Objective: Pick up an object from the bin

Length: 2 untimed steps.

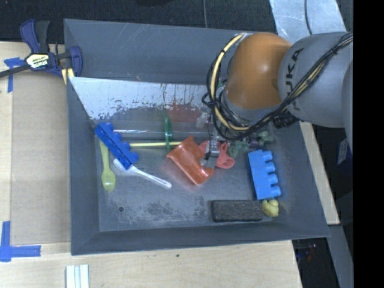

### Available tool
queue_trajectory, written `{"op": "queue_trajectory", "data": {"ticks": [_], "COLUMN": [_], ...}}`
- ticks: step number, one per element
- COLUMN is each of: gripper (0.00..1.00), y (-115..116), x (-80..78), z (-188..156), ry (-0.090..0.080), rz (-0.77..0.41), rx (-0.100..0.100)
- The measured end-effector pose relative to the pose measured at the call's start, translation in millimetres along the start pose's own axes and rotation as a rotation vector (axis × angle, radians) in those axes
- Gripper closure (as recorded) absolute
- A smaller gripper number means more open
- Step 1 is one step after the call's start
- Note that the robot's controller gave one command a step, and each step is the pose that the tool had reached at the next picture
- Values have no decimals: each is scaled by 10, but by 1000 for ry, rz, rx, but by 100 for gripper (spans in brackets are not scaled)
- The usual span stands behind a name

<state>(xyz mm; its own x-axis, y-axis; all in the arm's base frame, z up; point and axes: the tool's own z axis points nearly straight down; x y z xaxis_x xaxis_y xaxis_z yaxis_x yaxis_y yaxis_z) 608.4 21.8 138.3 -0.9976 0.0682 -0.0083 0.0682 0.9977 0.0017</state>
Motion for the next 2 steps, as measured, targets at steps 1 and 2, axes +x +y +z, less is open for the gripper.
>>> {"op": "queue_trajectory", "data": {"ticks": [1,2], "gripper": [0,100], "y": [62,-365], "x": [174,84], "z": [435,639], "ry": [-1,-11], "rz": [183,-79], "rx": [0,3]}}
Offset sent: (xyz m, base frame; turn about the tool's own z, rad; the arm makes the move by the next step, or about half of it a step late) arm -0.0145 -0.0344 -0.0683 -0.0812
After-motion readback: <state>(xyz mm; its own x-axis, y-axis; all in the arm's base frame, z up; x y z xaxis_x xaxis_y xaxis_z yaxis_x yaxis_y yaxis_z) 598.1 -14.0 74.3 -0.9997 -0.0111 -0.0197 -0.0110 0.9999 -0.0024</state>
